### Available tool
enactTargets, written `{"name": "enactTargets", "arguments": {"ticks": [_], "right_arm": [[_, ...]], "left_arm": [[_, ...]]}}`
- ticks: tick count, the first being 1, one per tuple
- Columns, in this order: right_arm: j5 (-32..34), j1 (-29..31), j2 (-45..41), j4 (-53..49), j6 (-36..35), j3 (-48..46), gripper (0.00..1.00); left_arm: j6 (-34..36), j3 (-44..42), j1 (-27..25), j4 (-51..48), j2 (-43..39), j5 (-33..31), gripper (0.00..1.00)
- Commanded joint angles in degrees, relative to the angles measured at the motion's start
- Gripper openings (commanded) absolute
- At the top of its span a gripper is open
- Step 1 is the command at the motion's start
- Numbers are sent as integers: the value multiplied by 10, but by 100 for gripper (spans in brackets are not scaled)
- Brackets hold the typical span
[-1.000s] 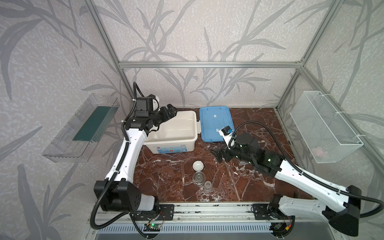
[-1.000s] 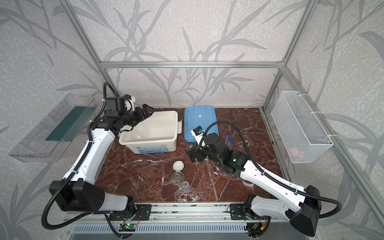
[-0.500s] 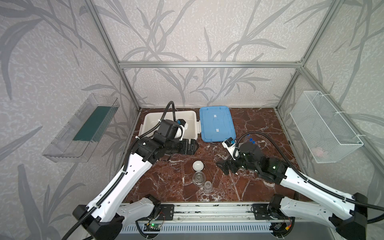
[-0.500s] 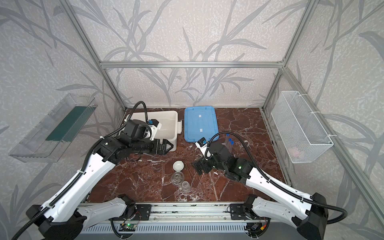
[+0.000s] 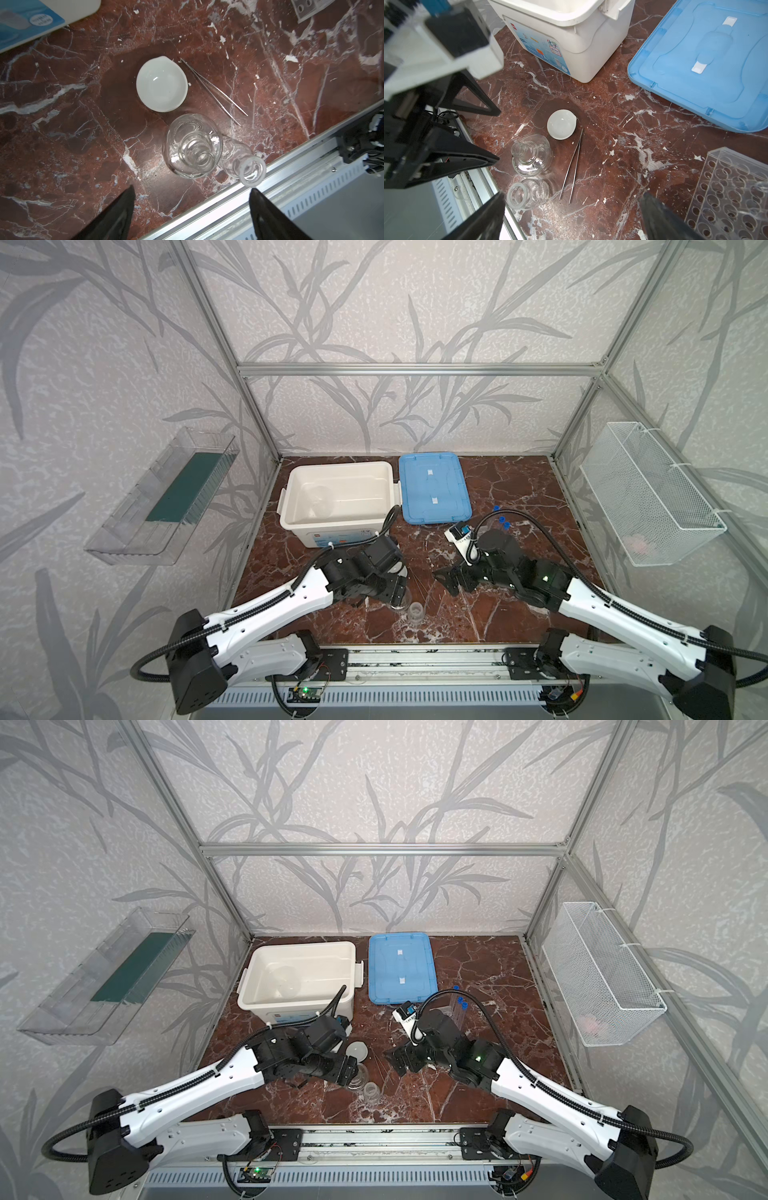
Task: Organize the chemistry lab equipment
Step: 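Reach the left gripper down to the glass flask and close on its neck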
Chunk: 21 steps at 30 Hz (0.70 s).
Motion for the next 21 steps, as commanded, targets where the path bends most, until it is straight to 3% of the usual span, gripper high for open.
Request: {"name": "enactTargets", "arguments": {"ticks": [1, 7, 21], "right_arm": [[-2, -1, 4, 9, 8, -7, 99], [3, -2, 3, 1, 5, 0, 99], [18, -1, -9, -1, 7, -10, 99]], "left_arm": [[-43, -5, -19, 36, 21, -42, 85], [-64, -5, -41, 34, 80, -69, 85], [-96, -28, -43, 62, 124, -70, 85]]}}
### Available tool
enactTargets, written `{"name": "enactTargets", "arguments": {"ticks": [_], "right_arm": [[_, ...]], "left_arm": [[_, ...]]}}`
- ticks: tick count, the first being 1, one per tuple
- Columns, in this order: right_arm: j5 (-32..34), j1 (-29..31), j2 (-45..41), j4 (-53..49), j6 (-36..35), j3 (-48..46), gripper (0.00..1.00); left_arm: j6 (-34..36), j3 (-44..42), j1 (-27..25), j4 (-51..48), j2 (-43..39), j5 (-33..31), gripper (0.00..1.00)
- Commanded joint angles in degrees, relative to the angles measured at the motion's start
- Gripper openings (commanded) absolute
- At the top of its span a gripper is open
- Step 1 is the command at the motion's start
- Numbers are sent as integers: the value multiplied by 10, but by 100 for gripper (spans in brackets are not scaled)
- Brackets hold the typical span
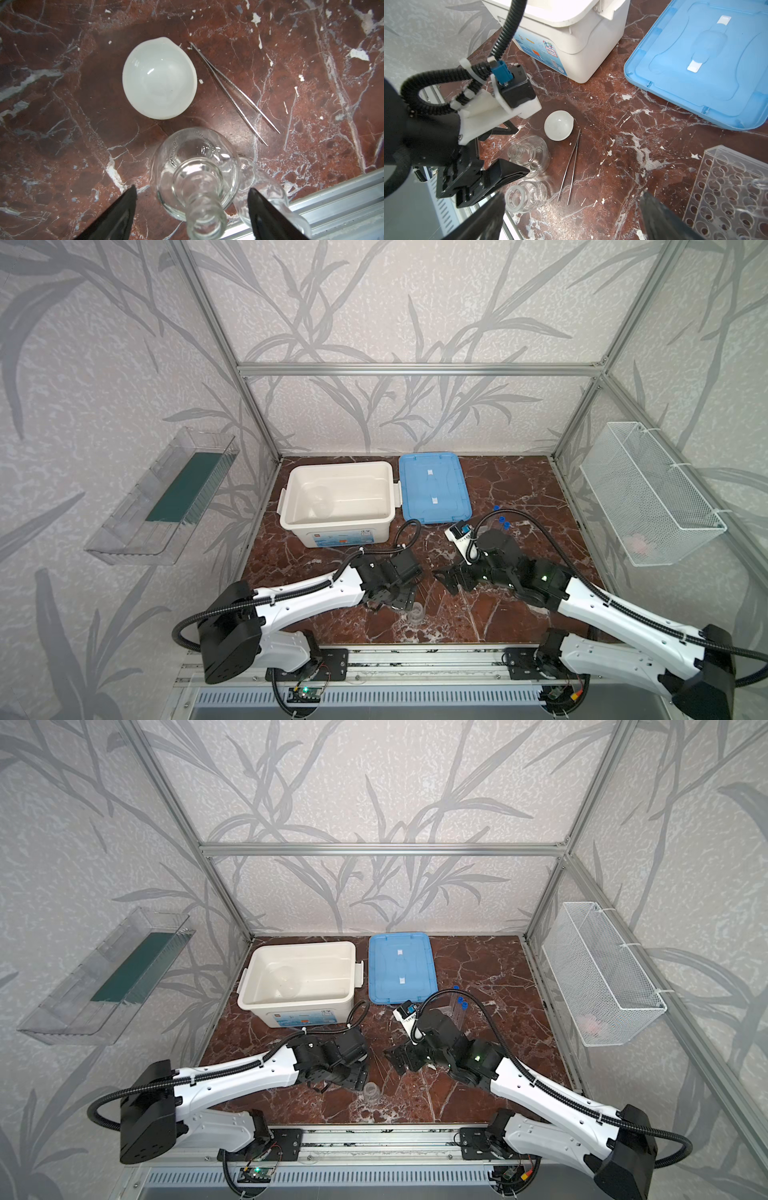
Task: Organize the chemistry lab equipment
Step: 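Reach the left gripper down to the glass flask and close on its neck, then lift the glass flask with the left gripper toward the white tub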
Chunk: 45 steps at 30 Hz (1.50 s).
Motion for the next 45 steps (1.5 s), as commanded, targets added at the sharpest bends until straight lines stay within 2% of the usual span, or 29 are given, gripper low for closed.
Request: {"name": "enactTargets", "arguments": {"ticks": [1, 15, 24, 30, 35, 37, 45], "right_arm": [[8, -2, -14, -3, 2, -9, 99], [13, -1, -20, -2, 1, -19, 100], [13, -1, -19, 1, 2, -26, 99], [12, -1, -19, 2, 2, -26, 100], [10, -1, -18, 4, 4, -27, 99], [10, -1, -18, 5, 5, -28, 100], [10, -1, -17, 8, 5, -30, 100]], "left_arm": [[-18, -10, -2, -2, 12, -19, 84], [-53, -13, -1, -34, 40, -49, 80], [-71, -3, -1, -56, 64, -77, 83], [-69, -4, 2, -36, 72, -73, 83], [-71, -3, 3, -29, 81, -72, 92], [-73, -6, 3, -29, 77, -74, 92], [-68, -19, 8, 4, 75, -68, 85]]}}
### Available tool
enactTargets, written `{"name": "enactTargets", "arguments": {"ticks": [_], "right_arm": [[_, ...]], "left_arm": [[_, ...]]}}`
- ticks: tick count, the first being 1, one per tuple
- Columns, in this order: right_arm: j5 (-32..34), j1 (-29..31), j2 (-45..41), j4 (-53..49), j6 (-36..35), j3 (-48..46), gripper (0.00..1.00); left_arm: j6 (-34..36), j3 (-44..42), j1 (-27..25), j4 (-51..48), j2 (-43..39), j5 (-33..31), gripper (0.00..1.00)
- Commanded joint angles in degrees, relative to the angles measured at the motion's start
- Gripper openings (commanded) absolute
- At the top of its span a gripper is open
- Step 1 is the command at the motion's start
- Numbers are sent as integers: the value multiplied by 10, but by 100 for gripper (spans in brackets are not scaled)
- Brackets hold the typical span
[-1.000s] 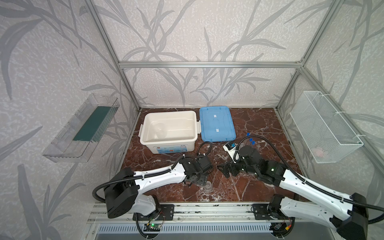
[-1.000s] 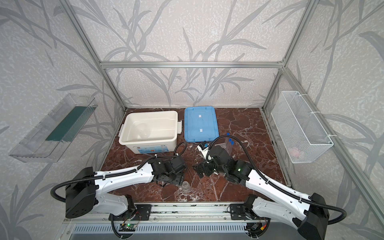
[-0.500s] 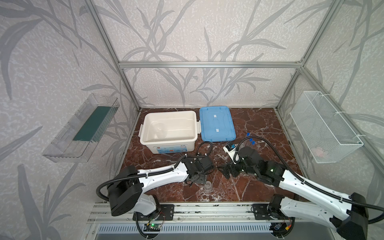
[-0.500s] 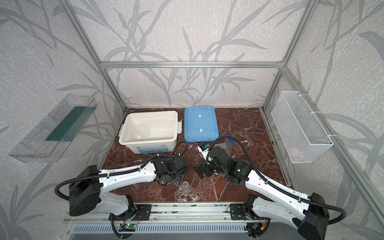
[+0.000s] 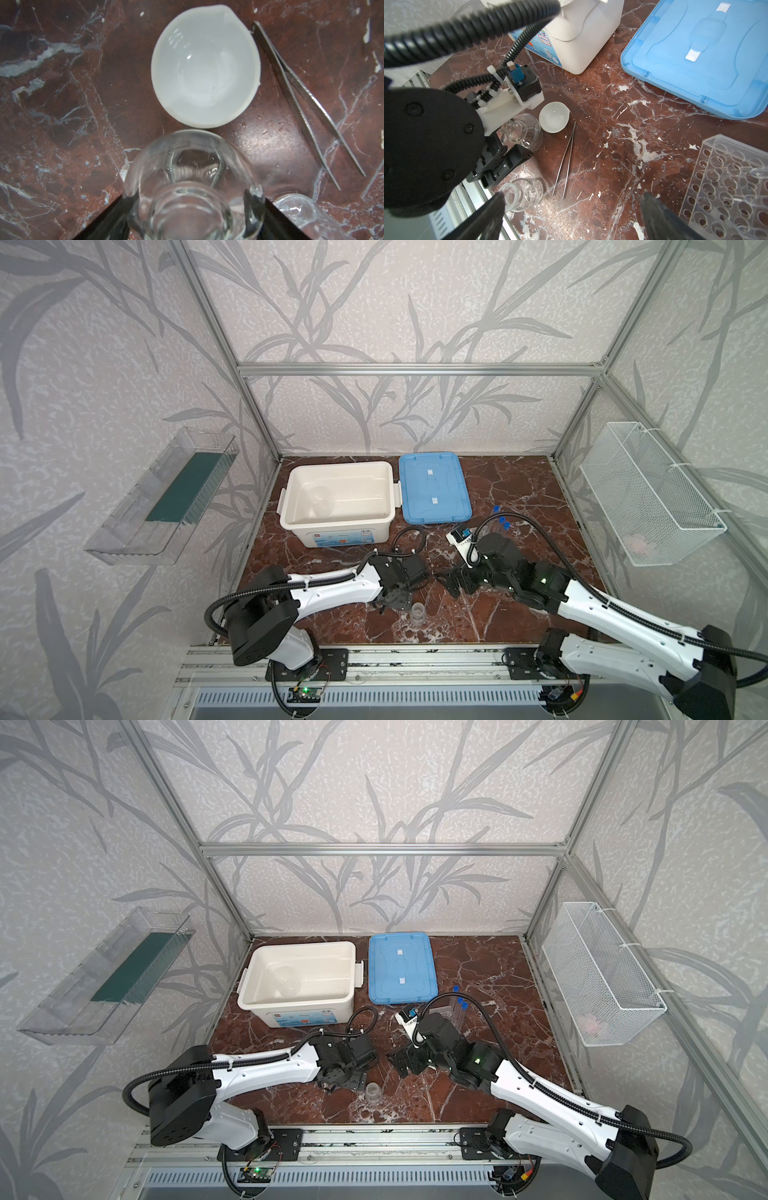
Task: Organize the chemistry lab equipment
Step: 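Lift the glass flask with the left gripper toward the white tub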
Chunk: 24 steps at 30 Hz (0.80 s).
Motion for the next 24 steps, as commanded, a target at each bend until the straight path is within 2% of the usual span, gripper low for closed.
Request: {"name": "enactTargets", "arguments": {"ticks": [1, 12, 18, 24], "right_arm": [[3, -1, -9, 7, 4, -8, 99], [1, -1, -8, 8, 8, -10, 100], [-3, -1, -2, 11, 10, -8, 100], [-1, -1, 1, 6, 5, -4, 100]], "left_arm": [[-5, -16, 7, 17, -7, -6, 85], [5, -49, 42, 77, -29, 40, 91], [9, -47, 54, 86, -24, 41, 93], [8, -38, 56, 64, -14, 24, 82]]}}
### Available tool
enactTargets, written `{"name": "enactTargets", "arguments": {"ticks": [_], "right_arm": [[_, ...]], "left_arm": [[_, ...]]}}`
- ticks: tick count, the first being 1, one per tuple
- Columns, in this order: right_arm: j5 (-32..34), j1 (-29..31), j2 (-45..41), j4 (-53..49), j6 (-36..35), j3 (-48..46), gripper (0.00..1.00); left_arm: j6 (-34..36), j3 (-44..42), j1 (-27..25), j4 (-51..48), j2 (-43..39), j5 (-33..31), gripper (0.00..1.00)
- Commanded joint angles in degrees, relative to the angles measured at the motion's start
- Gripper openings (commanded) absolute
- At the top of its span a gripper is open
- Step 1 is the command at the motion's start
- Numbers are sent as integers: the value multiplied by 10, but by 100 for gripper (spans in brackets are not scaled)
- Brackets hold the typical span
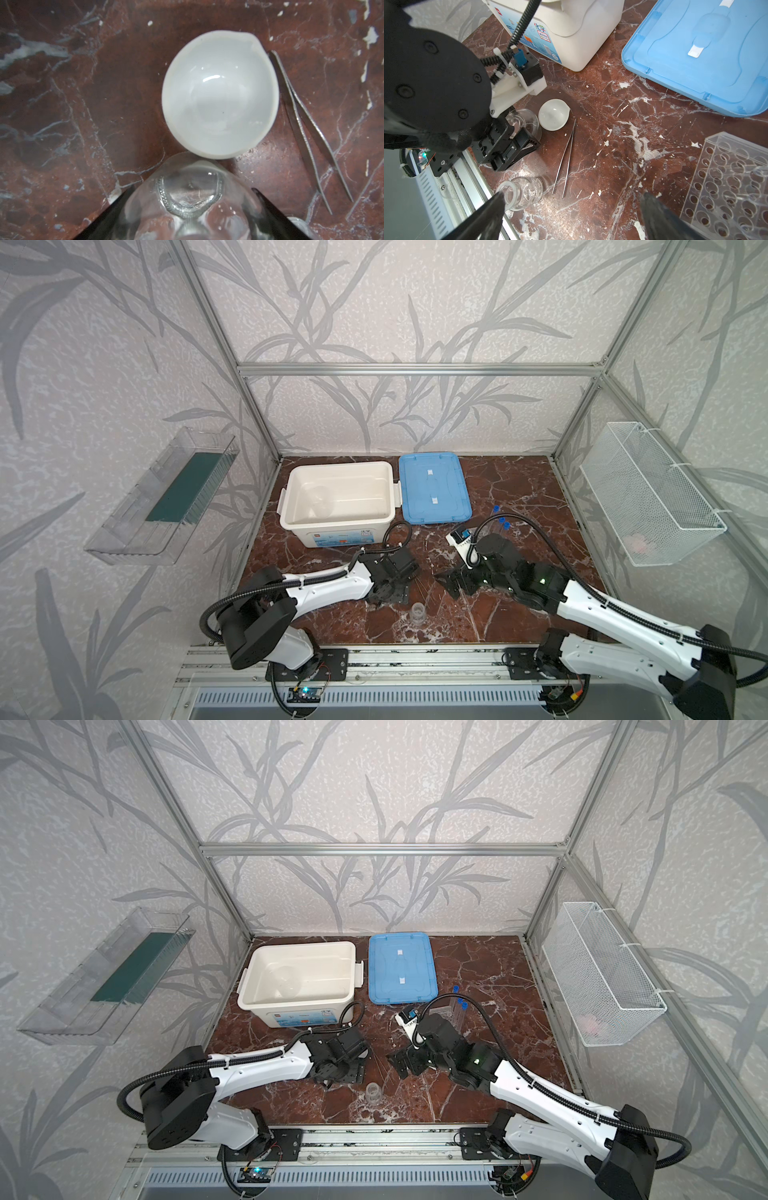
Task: Organize the chemistry lab equipment
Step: 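Lift the glass flask with the left gripper toward the white tub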
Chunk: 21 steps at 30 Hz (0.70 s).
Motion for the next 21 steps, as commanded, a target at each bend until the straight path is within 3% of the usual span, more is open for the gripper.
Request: {"name": "enactTargets", "arguments": {"ticks": [1, 5, 12, 21], "right_arm": [[2, -1, 1, 3, 1, 2, 100], [1, -1, 6, 5, -2, 7, 100], [-5, -1, 20, 9, -6, 21, 100], [-9, -1, 22, 11, -24, 51, 100]], "left_arm": [[0, 10, 2, -21, 3, -20, 80], [2, 20, 2, -41, -9, -27, 68], [-2, 38, 2, -81, -50, -35, 58], [29, 116, 4, -187, -167, -62, 57]]}}
